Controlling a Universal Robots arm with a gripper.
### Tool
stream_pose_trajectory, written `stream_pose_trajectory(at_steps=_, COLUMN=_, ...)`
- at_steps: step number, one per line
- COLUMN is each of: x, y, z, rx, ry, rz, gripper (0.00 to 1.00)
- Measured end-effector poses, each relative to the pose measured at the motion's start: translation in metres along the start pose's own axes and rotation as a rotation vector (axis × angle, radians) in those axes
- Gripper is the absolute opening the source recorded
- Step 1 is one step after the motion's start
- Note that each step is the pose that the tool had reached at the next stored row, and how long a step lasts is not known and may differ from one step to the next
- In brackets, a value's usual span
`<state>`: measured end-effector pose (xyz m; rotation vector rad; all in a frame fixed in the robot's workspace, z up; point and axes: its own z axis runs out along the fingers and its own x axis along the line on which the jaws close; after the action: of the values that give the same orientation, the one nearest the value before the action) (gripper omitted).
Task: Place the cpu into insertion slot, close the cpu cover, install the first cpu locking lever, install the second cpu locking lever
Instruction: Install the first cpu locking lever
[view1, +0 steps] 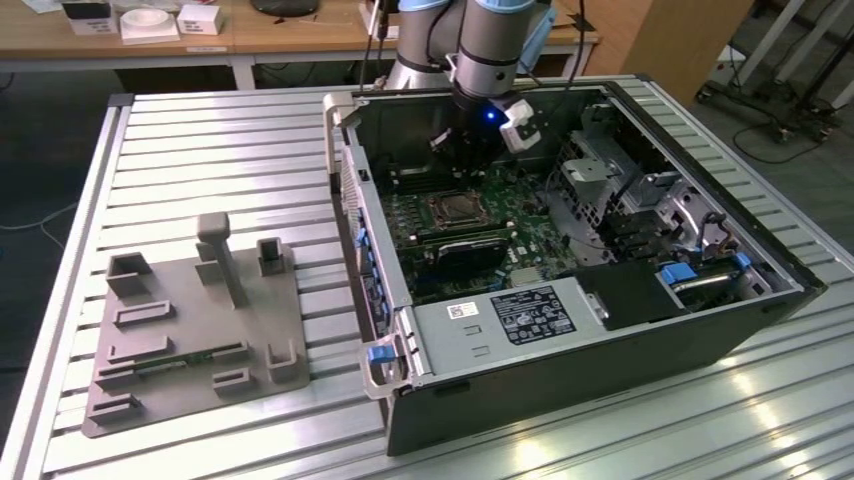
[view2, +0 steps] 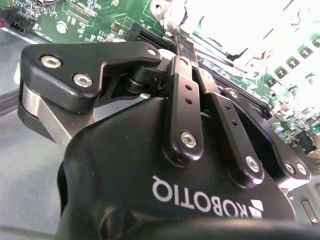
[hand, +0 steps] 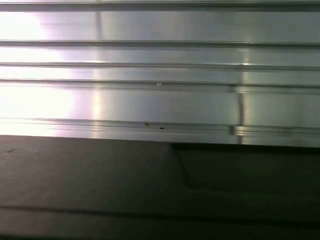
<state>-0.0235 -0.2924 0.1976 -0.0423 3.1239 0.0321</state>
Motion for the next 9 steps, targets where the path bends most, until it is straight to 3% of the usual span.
stream_pose_trajectory(at_steps=9, x=-0.0002, y=0.0002, z=-0.0039, rx=-0.0003, ry=0.0002, rz=0.0, gripper=0.1)
